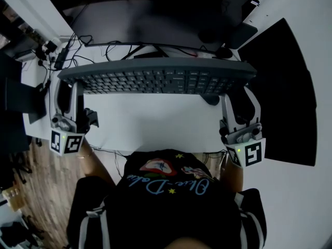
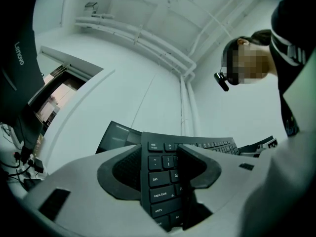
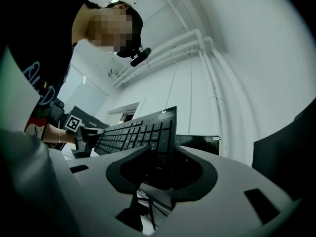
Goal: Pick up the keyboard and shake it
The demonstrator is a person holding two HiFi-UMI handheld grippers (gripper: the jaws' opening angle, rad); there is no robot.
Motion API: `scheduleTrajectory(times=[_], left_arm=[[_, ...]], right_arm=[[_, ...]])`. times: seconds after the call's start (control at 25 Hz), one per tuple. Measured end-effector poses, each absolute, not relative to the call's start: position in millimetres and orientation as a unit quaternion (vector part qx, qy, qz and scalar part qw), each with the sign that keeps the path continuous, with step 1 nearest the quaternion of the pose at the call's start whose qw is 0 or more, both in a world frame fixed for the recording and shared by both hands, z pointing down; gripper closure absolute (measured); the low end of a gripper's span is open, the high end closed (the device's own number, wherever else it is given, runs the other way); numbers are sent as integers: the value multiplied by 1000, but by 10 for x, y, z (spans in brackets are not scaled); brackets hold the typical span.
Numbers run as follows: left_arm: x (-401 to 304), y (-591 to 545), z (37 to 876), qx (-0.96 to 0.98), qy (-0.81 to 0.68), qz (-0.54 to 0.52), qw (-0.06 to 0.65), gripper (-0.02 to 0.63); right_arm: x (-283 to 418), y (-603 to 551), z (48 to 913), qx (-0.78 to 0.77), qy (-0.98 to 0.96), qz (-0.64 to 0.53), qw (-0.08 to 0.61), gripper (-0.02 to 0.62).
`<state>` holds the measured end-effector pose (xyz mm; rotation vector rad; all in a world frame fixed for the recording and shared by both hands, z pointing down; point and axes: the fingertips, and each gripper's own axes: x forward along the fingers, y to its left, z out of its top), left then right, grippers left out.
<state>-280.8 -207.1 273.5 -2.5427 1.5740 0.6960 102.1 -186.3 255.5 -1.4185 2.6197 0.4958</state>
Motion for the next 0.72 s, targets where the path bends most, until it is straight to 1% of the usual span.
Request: scheduleTrajectory(times=[0.72], left_arm=[[-2867, -1961, 2485, -823, 497, 267, 65, 397]], right_arm=[[956, -1686, 2194, -450, 862, 221, 79, 465]])
